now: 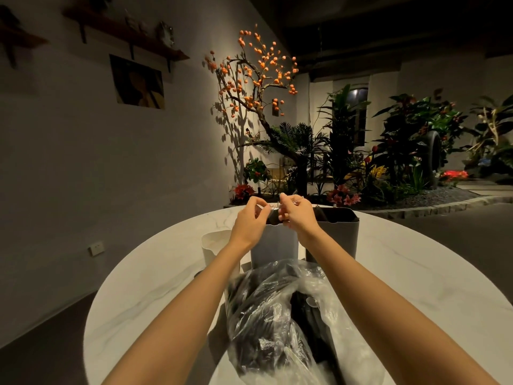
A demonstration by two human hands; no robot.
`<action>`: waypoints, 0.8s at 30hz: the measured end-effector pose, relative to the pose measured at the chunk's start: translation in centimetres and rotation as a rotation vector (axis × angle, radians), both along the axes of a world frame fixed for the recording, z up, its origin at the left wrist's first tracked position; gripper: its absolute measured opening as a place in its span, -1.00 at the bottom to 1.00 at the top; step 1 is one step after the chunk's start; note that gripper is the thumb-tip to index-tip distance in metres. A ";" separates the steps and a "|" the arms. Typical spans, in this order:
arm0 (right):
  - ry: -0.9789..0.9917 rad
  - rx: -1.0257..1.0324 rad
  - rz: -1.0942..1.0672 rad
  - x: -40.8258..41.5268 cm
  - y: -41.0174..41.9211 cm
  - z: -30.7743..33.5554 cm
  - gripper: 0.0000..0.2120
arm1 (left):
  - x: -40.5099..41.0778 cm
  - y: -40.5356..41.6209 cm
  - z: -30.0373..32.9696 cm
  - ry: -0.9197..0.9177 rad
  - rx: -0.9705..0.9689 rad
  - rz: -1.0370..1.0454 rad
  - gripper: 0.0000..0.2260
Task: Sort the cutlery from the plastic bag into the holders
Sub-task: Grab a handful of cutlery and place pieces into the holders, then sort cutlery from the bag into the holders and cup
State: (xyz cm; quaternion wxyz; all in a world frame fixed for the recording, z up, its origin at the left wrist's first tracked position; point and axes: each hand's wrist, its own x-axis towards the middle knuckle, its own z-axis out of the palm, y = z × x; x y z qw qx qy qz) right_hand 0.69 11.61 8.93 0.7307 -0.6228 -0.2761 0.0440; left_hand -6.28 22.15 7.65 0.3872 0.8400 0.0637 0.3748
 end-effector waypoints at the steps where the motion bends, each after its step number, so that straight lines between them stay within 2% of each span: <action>1: 0.025 0.000 0.026 -0.3 0.2 -0.1 -0.84 | -0.3 0.2 0.0 -0.006 -0.001 0.004 -0.89; 7: 0.132 0.018 0.043 -1.8 1.3 -0.5 -0.84 | -1.7 2.1 -0.6 -0.065 -0.045 0.135 -0.84; 10: 0.104 -0.025 0.082 -2.7 1.8 -0.9 -0.83 | -2.3 2.9 -0.5 -0.132 -0.116 0.183 -0.84; 14: 0.049 -0.070 0.093 -4.1 2.9 -1.4 -0.92 | -3.1 4.1 -0.3 -0.175 -0.219 0.264 -0.81; 21: -0.249 -0.514 0.087 -4.5 6.0 -3.6 -0.81 | -3.8 6.4 -1.0 -0.136 -0.254 0.276 -0.77; 24: -0.297 -0.588 0.076 -4.3 6.9 -4.1 -0.77 | -3.8 7.0 -1.7 -0.094 -0.223 0.278 -0.83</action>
